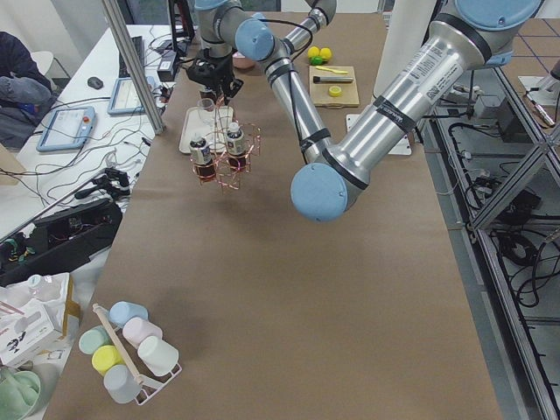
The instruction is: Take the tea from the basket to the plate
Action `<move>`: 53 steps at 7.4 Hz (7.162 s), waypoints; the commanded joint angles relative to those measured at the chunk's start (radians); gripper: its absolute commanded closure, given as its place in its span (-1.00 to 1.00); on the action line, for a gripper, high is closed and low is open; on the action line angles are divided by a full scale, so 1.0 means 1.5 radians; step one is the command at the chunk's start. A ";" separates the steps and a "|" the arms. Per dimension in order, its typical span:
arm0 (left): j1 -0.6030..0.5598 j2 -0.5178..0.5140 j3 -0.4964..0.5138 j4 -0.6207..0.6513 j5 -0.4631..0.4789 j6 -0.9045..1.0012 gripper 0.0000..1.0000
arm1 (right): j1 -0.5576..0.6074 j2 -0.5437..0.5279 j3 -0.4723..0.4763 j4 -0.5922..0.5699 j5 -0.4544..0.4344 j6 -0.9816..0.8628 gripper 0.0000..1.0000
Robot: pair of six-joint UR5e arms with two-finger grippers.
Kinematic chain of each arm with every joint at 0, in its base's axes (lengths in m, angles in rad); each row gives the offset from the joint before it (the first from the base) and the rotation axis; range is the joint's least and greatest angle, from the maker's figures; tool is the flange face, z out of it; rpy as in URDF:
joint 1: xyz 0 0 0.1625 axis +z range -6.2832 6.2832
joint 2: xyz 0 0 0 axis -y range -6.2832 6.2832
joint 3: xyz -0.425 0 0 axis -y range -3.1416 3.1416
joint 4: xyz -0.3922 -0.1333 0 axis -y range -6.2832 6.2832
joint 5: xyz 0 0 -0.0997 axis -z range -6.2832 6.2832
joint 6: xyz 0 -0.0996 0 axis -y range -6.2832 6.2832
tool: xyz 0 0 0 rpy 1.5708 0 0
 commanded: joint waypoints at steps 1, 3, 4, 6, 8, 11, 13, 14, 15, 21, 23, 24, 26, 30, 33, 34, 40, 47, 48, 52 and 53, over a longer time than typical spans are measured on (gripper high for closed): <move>-0.064 0.071 -0.002 0.053 -0.001 0.282 1.00 | -0.028 0.012 -0.042 -0.001 -0.031 -0.004 1.00; -0.104 0.111 -0.003 0.101 0.006 0.501 1.00 | -0.040 0.017 -0.054 -0.003 -0.049 -0.005 1.00; -0.123 0.133 -0.007 0.117 0.023 0.584 1.00 | -0.042 0.016 -0.057 -0.003 -0.050 -0.008 1.00; -0.144 0.175 -0.007 0.131 0.028 0.628 1.00 | -0.042 0.016 -0.062 -0.003 -0.054 -0.015 1.00; -0.168 0.199 0.008 0.155 0.025 0.607 1.00 | -0.042 0.018 -0.061 -0.005 -0.054 -0.015 1.00; -0.202 0.183 0.070 0.161 0.001 0.513 1.00 | -0.042 0.020 -0.059 -0.006 -0.052 -0.015 -1.00; -0.230 0.175 0.097 0.163 -0.016 0.488 1.00 | -0.042 0.018 -0.053 -0.005 -0.052 -0.015 -1.00; -0.249 0.168 0.135 0.162 -0.019 0.504 1.00 | -0.042 0.012 -0.036 -0.005 -0.050 -0.014 -1.00; -0.257 0.151 0.175 0.161 -0.022 0.589 1.00 | -0.041 0.010 -0.026 -0.007 -0.048 -0.015 -1.00; -0.270 0.126 0.252 0.063 0.023 0.610 1.00 | 0.083 -0.239 0.416 -0.384 0.092 -0.007 -1.00; -0.267 0.119 0.268 0.051 0.023 0.481 1.00 | 0.089 -0.420 0.556 -0.422 0.093 0.086 -1.00; -0.265 0.122 0.276 0.022 0.023 0.395 1.00 | 0.111 -0.512 0.604 -0.427 0.144 0.100 -1.00; -0.266 0.123 0.298 -0.004 0.024 0.271 1.00 | 0.201 -0.583 0.608 -0.461 0.309 0.106 -1.00; -0.234 0.127 0.336 -0.133 0.084 0.215 1.00 | 0.404 -0.574 0.595 -0.930 0.498 -0.093 -1.00; -0.208 0.132 0.336 -0.157 0.088 0.215 1.00 | 0.519 -0.584 0.572 -1.142 0.532 -0.356 -1.00; -0.206 0.132 0.336 -0.157 0.088 0.214 1.00 | 0.538 -0.587 0.524 -1.147 0.566 -0.397 -1.00; -0.181 0.116 0.337 -0.172 0.087 0.117 1.00 | 0.537 -0.578 0.419 -1.128 0.594 -0.405 -1.00; -0.179 0.119 0.325 -0.186 0.053 0.081 -0.97 | 0.537 -0.581 0.426 -1.127 0.592 -0.406 -1.00; -0.182 0.119 0.324 -0.186 0.053 0.081 -0.96 | 0.537 -0.581 0.425 -1.127 0.591 -0.405 -1.00; -0.208 0.125 0.268 -0.119 0.028 0.083 -0.96 | 0.537 -0.581 0.426 -1.126 0.591 -0.405 -1.00; -0.212 0.147 0.234 -0.102 0.017 0.095 -0.96 | 0.537 -0.580 0.426 -1.126 0.591 -0.405 -1.00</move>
